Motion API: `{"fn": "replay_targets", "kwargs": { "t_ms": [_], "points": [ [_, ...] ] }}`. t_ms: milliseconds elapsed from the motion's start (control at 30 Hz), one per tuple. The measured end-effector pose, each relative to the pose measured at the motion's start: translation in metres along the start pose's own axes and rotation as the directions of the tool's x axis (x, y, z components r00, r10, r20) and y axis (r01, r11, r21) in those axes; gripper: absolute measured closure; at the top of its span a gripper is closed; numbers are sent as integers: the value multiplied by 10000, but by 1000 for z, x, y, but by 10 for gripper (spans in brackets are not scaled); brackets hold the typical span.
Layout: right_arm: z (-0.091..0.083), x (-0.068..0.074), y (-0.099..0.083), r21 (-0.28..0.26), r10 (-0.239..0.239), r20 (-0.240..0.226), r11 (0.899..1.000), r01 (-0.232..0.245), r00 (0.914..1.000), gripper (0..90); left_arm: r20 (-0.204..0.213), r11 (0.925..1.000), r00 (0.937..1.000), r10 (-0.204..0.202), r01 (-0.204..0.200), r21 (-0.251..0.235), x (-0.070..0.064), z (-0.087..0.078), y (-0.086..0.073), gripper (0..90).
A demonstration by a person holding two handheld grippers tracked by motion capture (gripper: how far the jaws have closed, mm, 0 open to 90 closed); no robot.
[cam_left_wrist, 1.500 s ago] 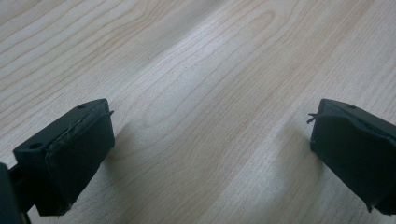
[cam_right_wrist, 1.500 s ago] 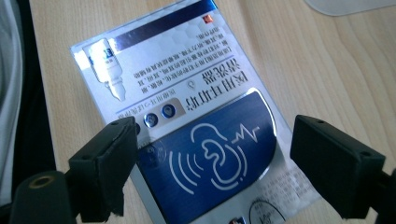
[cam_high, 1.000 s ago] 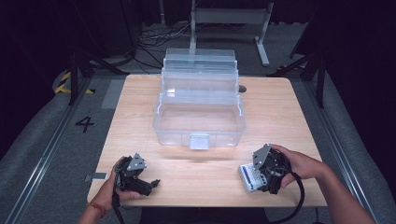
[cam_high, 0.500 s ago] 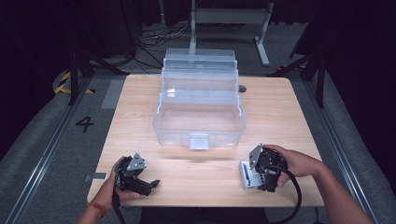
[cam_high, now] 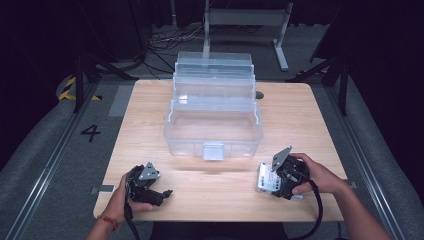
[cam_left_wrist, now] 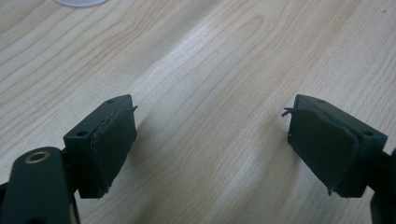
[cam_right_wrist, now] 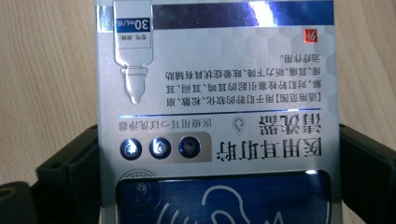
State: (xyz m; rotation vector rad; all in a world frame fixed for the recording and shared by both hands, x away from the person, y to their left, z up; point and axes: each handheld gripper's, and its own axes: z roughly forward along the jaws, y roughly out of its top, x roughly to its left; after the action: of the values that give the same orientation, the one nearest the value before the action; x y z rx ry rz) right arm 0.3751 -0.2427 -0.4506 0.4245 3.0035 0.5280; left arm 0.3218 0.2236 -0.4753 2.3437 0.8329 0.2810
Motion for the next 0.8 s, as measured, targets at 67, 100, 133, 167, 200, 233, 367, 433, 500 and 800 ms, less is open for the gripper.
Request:
{"fn": "replay_targets", "kwargs": {
  "t_ms": [67,100,133,167,200,233,367,433,500,800],
  "points": [
    [-1,0,-2,-80,96,95,9999,-95,9999,47,-131,9999,9998,150,-150,24,0,-1,1,164],
    [-1,-1,-3,-101,72,55,9999,-72,10000,48,-262,9997,9994,244,-244,6,1,-2,2,173],
    [-1,-1,-4,-123,160,145,9998,-158,9998,48,-281,9998,9994,211,-212,-29,2,-2,4,179],
    [-1,-2,-5,-164,198,113,9997,-196,9997,48,-241,9998,9995,201,-202,-43,3,-2,5,180],
    [-1,-2,-5,-208,184,135,9996,-182,9997,49,-368,9996,9990,237,-242,-115,4,-3,8,186],
    [-1,-2,-6,-237,232,116,9995,-229,9997,49,-379,9996,9990,249,-255,-149,6,-3,10,193],
    [-2,-3,-8,-303,387,119,9988,-383,9992,49,-635,9980,9964,567,-584,-252,10,-7,20,195],
    [-3,-4,-10,-321,511,145,9982,-506,9986,49,-711,9947,9942,802,-845,-594,8,-16,28,201],
    [-4,-6,-12,-327,612,118,9976,-607,9981,49,-715,9874,9932,915,-998,-1227,8,-27,43,220],
    [-5,-11,-19,-374,906,235,9953,-897,9956,48,-840,9552,9703,2270,-2386,-1752,-1,-32,120,246]
  ]
}}
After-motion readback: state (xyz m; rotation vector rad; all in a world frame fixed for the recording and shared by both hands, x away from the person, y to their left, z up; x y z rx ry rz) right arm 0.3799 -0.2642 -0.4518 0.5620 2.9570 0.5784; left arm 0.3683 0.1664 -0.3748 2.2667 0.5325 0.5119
